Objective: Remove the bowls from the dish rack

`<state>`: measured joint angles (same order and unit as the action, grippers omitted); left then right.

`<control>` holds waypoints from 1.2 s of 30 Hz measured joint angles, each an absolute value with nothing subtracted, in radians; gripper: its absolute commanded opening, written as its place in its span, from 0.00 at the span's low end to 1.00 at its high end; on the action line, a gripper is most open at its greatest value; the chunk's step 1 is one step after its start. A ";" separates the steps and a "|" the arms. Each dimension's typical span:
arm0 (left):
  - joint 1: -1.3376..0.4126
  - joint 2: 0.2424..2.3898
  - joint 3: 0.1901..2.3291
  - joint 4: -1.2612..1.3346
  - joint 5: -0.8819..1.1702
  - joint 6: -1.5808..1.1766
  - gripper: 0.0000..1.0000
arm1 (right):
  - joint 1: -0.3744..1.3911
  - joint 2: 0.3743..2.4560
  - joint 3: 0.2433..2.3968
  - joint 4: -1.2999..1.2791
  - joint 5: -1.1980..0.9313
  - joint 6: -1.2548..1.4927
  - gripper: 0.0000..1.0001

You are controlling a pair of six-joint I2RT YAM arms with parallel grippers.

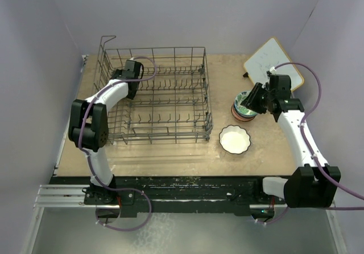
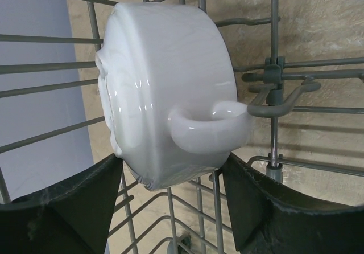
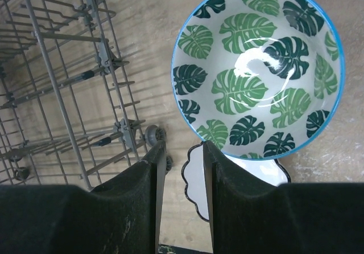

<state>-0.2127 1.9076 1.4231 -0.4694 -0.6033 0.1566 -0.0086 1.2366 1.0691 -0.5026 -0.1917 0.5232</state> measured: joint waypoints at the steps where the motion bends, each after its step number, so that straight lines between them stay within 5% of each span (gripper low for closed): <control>1: -0.213 1.908 1.423 -0.468 -0.606 0.157 0.72 | -0.009 1.242 1.069 -0.502 -0.201 0.520 0.35; 5: -0.213 1.913 1.438 -0.472 -0.611 0.157 0.84 | -0.009 1.251 1.069 -0.502 -0.220 0.507 0.34; 11: -0.213 1.926 1.465 -0.471 -0.617 0.154 0.84 | -0.009 1.250 1.069 -0.502 -0.230 0.483 0.34; 22: -0.219 1.930 1.469 -0.418 -0.629 0.178 0.59 | -0.010 1.250 1.069 -0.502 -0.246 0.466 0.33; 36: -0.240 1.926 1.539 -0.437 -0.659 0.213 0.38 | -0.010 1.250 1.069 -0.501 -0.265 0.464 0.33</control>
